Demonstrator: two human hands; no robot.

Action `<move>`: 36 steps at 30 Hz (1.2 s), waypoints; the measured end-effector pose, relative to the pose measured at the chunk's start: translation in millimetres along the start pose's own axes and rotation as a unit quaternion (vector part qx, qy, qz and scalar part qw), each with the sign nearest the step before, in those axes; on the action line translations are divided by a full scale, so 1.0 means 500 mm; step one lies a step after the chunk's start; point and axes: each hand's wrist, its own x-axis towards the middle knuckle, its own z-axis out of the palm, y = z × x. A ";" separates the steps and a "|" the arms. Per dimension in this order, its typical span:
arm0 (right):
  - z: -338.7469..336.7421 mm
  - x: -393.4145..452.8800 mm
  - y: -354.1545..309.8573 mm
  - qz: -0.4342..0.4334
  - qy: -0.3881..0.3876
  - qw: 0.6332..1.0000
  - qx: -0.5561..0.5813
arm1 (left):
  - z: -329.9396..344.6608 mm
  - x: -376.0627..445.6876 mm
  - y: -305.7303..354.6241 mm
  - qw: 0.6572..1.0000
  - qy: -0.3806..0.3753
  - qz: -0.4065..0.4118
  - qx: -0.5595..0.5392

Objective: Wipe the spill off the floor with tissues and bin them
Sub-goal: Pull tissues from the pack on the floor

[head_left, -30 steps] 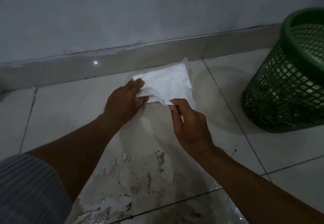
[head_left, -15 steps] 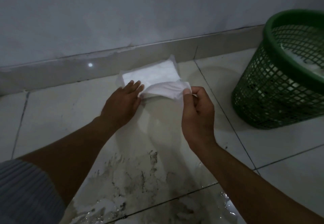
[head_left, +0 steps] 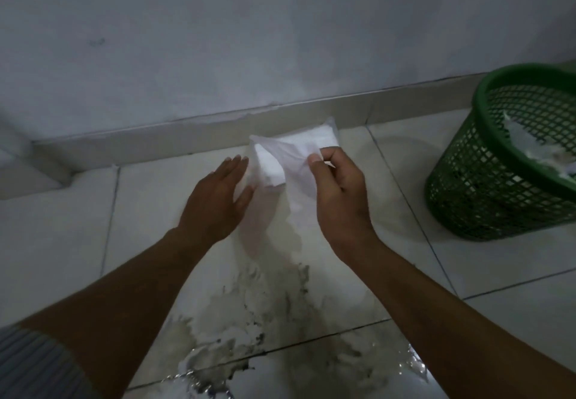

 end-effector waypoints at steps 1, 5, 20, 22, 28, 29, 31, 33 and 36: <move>0.012 -0.009 -0.001 -0.002 -0.020 1.000 -0.015 | -0.018 -0.023 -0.008 1.000 0.007 -0.010 -0.007; 0.071 -0.062 0.003 -0.002 -0.120 0.990 -0.073 | -0.082 -0.132 -0.051 0.997 0.037 -0.070 -0.023; 0.291 -0.310 0.019 -0.151 -0.375 0.887 -0.223 | -0.150 -0.496 -0.146 0.958 0.098 -0.263 -0.058; 0.297 -0.353 0.033 -0.190 -0.397 0.869 -0.227 | -0.150 -0.534 -0.151 0.952 0.105 -0.281 -0.067; 0.285 -0.429 0.102 -0.257 -0.549 0.760 -0.234 | -0.121 -0.620 -0.156 0.936 0.080 -0.337 -0.066; 0.282 -0.428 0.110 -0.248 -0.560 0.753 -0.241 | -0.112 -0.628 -0.155 0.934 0.075 -0.342 -0.065; 0.278 -0.418 0.121 -0.231 -0.544 0.768 -0.245 | -0.091 -0.641 -0.150 0.938 0.063 -0.337 -0.058; 0.277 -0.399 0.126 -0.231 -0.489 0.798 -0.268 | -0.071 -0.648 -0.142 0.950 0.049 -0.307 -0.036; 0.284 -0.356 0.131 -0.240 -0.414 0.819 -0.317 | -0.036 -0.640 -0.130 0.967 0.021 -0.254 0.000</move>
